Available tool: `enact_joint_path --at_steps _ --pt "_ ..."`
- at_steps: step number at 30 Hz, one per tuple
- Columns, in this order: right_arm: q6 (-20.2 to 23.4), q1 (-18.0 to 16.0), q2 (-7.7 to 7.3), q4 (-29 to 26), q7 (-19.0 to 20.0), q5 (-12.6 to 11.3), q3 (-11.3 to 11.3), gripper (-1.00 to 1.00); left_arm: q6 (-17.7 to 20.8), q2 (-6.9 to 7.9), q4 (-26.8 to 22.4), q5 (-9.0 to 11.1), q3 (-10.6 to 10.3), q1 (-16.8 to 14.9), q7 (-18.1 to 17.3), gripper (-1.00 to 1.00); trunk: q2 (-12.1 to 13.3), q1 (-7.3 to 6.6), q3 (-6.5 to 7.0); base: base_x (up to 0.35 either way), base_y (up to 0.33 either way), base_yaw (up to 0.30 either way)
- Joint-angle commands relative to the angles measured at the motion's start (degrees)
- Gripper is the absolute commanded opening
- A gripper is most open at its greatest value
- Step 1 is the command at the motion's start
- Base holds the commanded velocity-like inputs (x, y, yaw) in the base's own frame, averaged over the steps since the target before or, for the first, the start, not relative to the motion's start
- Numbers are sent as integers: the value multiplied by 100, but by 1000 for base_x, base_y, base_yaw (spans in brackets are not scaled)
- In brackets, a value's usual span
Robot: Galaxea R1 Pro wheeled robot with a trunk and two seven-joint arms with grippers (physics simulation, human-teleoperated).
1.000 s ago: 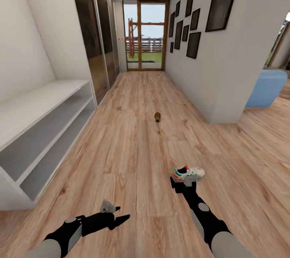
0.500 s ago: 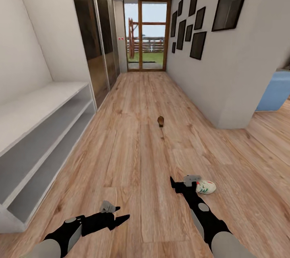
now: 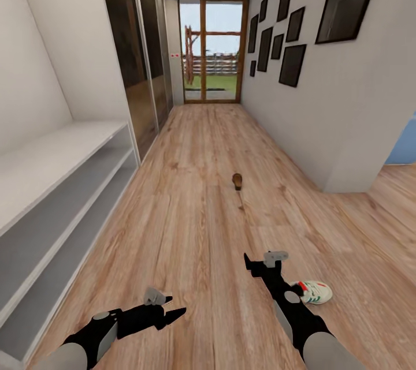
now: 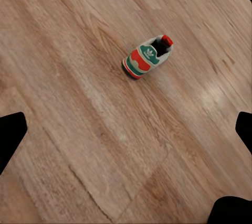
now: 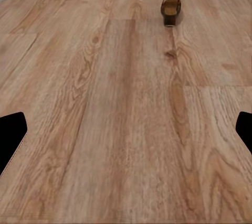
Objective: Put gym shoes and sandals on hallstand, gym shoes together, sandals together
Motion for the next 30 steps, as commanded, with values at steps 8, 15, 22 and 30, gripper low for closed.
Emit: enact_joint_path --at_steps 8,15,22,30 --pt "-19 -4 6 2 32 55 -49 100 -55 -2 3 -59 41 -3 -12 100 -2 2 -5 289 194 0" --pt "-19 -4 4 2 32 55 -49 100 -55 -2 3 -59 41 -3 -9 100 -2 2 -5 305 156 0" --pt "-19 -4 5 2 32 55 -49 100 -55 -4 3 -59 41 -3 -4 100 -2 2 -5 329 130 0" --pt "-19 -3 6 2 30 55 -49 100 -55 -2 3 -59 41 -3 -3 100 -2 2 -5 340 48 0"
